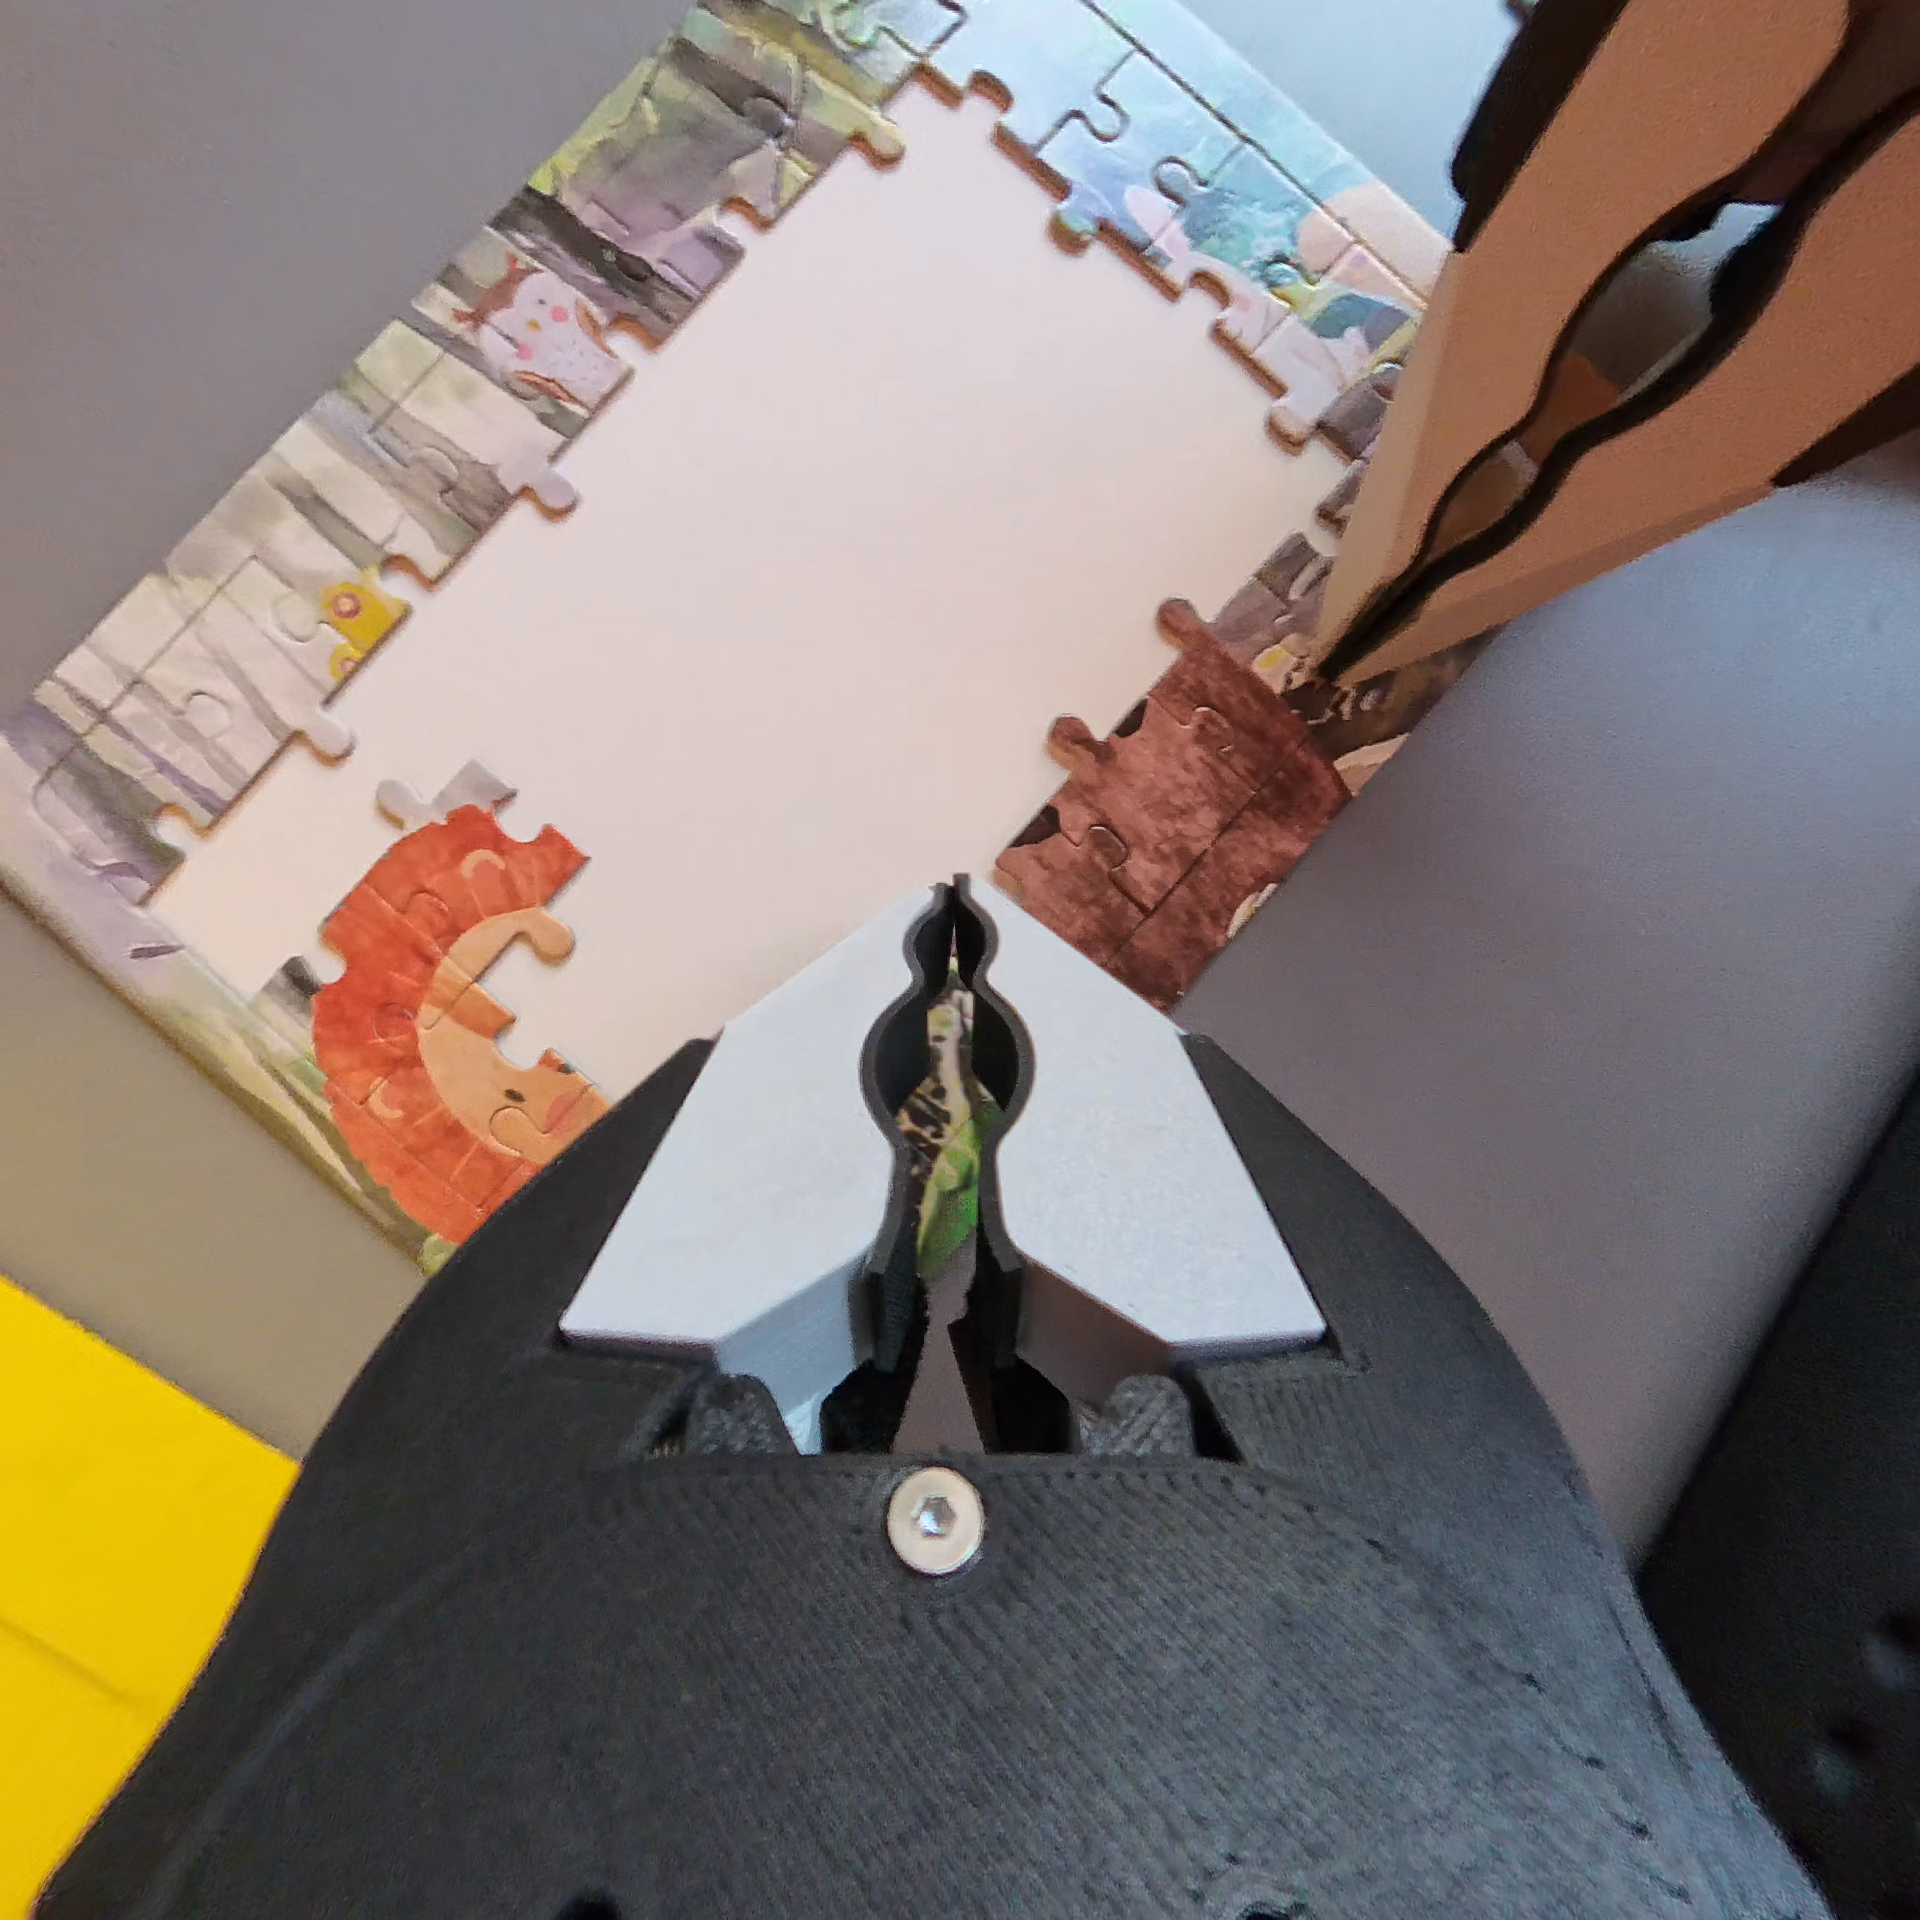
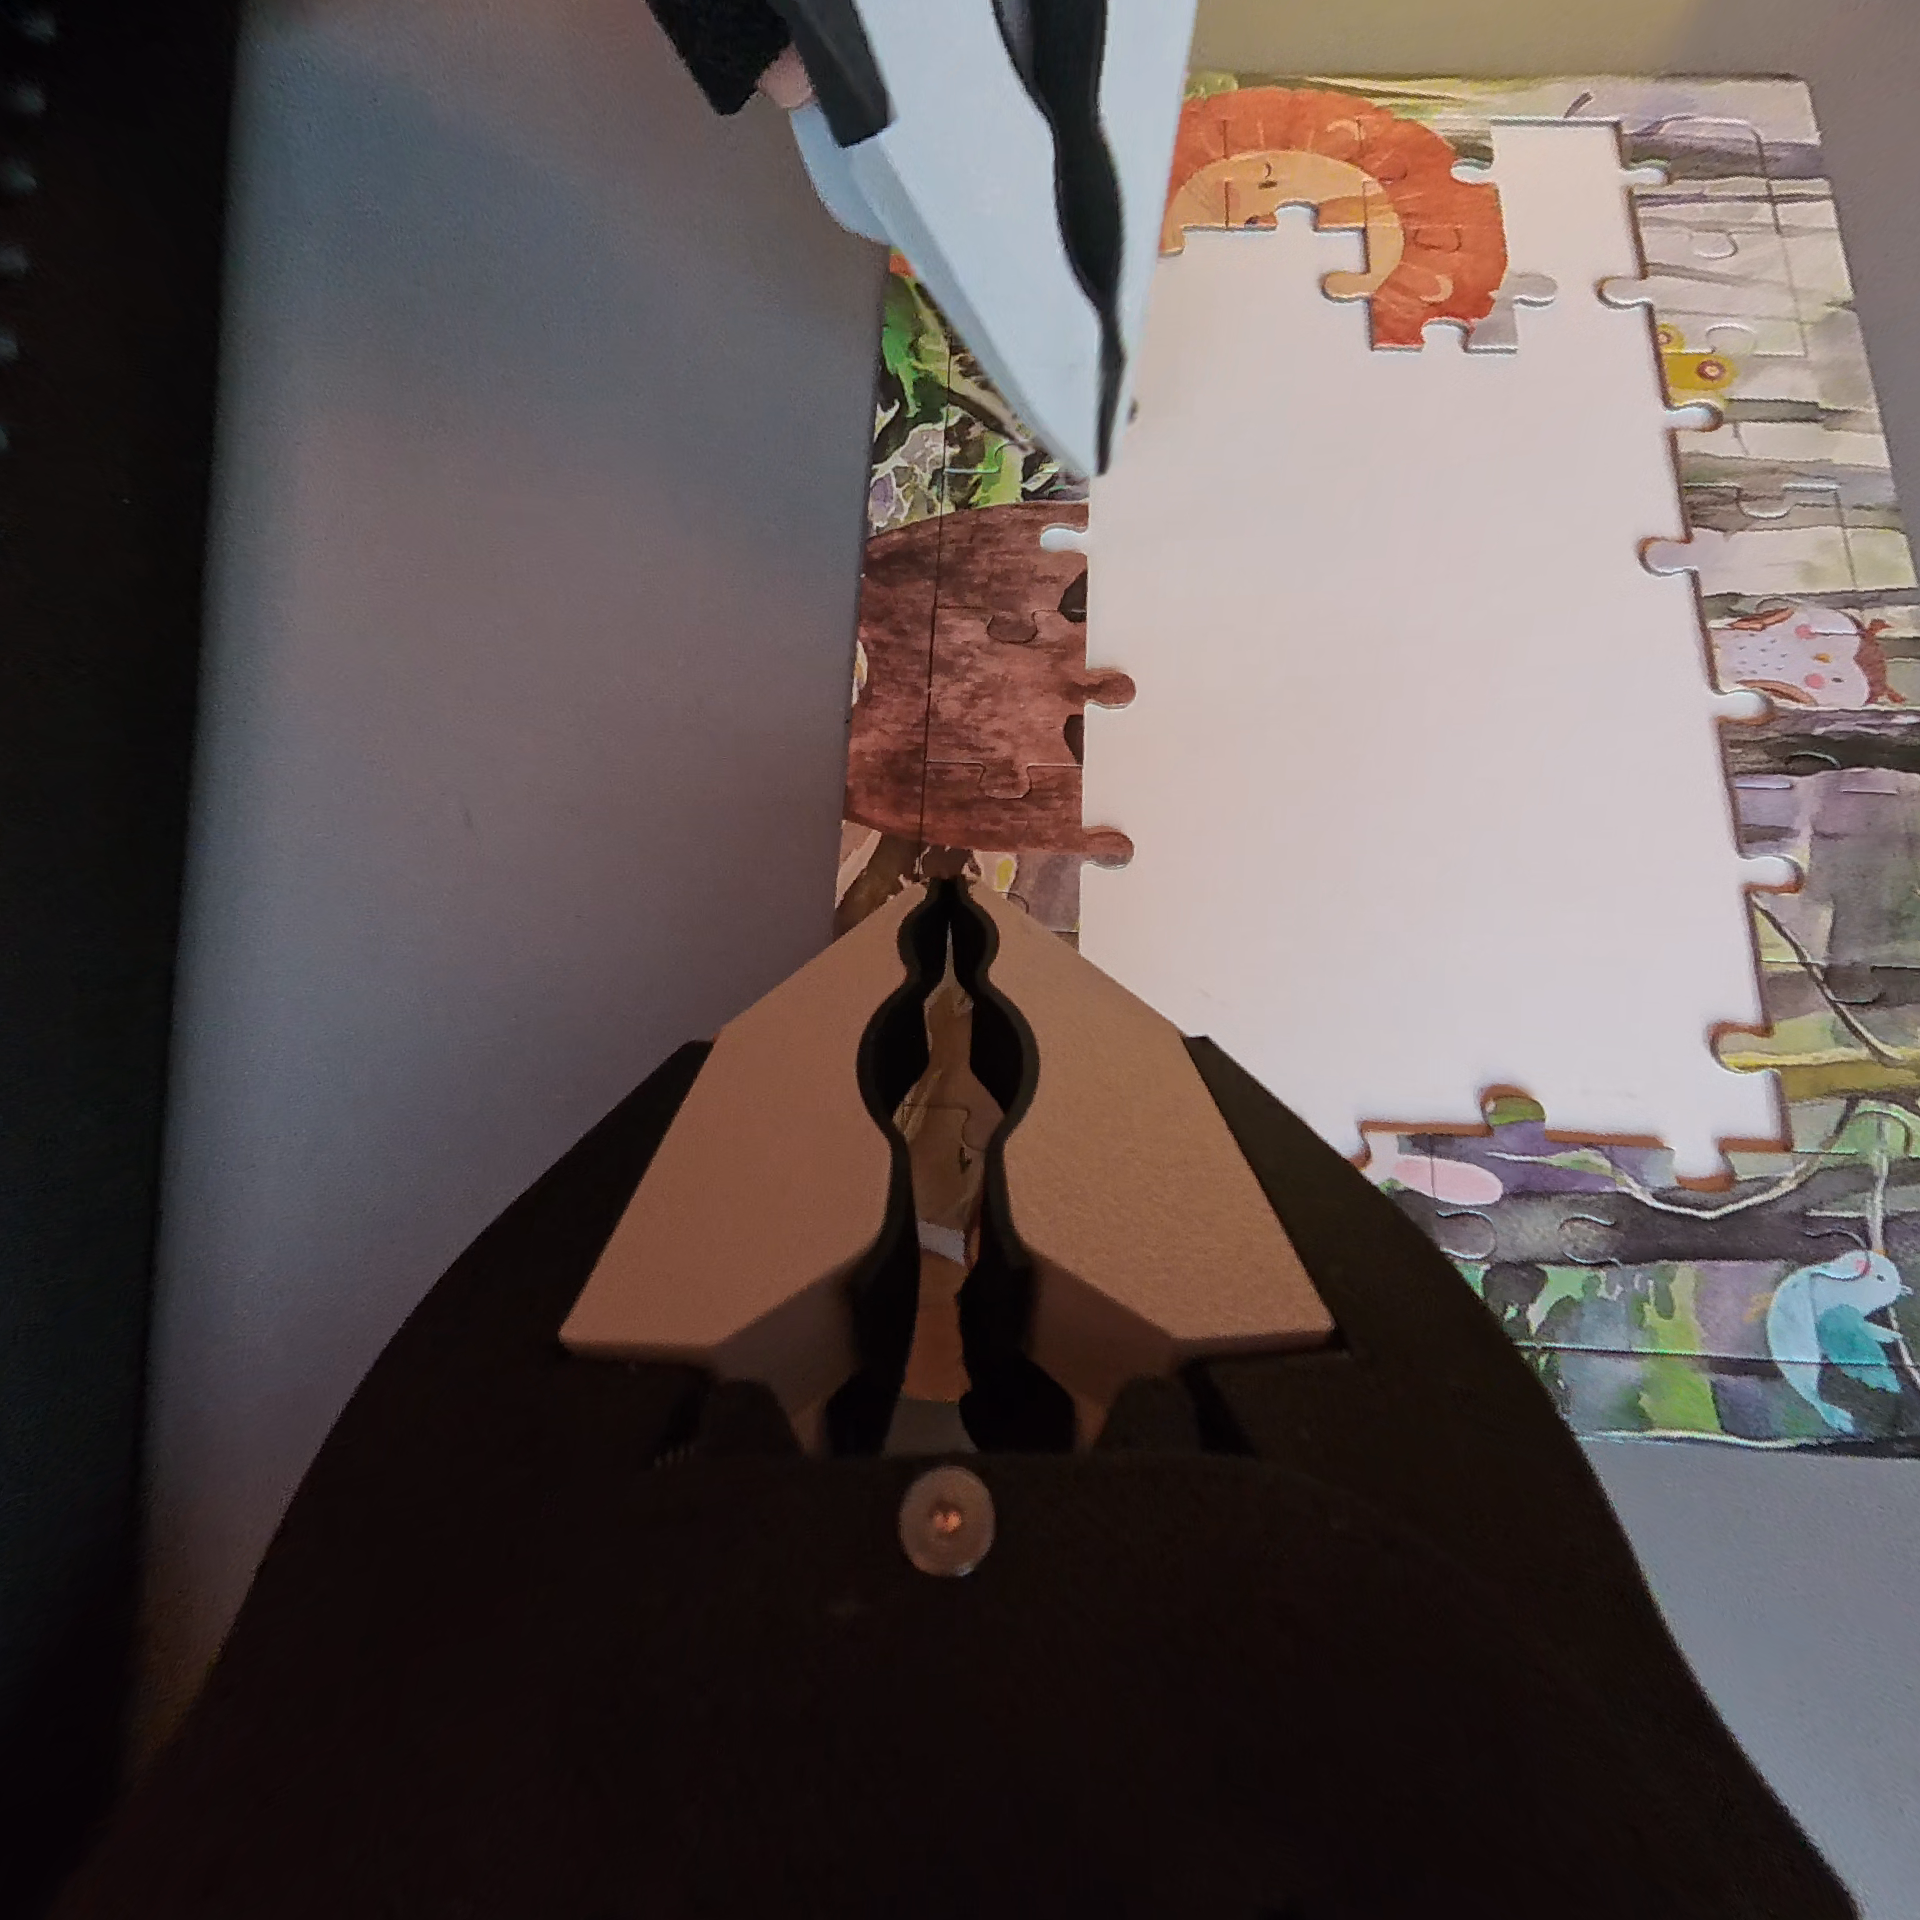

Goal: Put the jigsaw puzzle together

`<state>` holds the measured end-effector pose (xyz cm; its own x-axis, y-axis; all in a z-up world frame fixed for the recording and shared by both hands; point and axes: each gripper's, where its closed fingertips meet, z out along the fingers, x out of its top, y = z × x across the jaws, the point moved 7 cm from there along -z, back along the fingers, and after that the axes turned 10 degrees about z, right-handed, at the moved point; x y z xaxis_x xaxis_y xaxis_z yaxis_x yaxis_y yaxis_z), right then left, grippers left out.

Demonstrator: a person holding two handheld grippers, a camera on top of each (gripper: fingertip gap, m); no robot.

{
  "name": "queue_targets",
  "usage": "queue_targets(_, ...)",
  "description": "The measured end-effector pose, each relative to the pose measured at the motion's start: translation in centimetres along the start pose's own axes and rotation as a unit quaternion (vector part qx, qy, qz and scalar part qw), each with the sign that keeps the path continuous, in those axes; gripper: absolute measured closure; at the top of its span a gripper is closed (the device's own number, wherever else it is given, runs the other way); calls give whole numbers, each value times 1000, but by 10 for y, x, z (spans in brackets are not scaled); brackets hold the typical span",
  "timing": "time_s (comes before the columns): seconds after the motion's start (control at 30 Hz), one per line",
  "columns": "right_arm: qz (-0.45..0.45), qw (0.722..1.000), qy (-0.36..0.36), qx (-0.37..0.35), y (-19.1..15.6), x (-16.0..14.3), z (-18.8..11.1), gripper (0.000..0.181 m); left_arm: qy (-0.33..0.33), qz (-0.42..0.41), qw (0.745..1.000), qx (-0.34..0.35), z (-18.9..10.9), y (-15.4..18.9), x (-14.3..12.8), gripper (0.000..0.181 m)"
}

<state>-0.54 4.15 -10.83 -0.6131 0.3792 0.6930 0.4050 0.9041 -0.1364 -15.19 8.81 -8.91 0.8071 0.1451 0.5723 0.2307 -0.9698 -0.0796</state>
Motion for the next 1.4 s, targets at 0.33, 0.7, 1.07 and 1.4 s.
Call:
queue_targets(0.33,-6,1000,1,0,-1,-2,1,181,8,27,995,-101,14,24,3,181)
queue_targets(0.7,2,1000,10,11,1,-3,2,181,80,-13,992,-99,6,16,12,181)
queue_targets(1.07,49,998,23,39,4,-3,4,181,120,-115,980,-105,-16,5,16,181)
queue_targets(1.4,225,962,86,131,5,35,6,180,245,-54,956,153,-73,-13,34,181)
